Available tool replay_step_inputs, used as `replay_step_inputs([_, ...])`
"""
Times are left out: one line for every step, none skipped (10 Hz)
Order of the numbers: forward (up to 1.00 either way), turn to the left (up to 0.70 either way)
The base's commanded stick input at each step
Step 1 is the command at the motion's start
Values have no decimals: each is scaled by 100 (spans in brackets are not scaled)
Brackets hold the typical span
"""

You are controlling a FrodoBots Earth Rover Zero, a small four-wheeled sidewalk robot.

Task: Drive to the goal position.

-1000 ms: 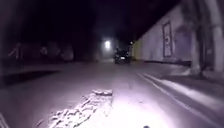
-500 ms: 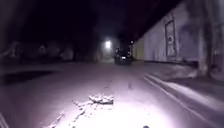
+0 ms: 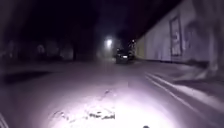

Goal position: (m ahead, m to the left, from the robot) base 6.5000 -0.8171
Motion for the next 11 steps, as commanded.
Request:
replay_step_inputs([70,0])
replay_step_inputs([70,0])
replay_step_inputs([70,0])
replay_step_inputs([70,0])
replay_step_inputs([70,4])
replay_step_inputs([70,18])
replay_step_inputs([70,15])
replay_step_inputs([70,12])
replay_step_inputs([70,5])
replay_step_inputs([70,0])
replay_step_inputs([70,0])
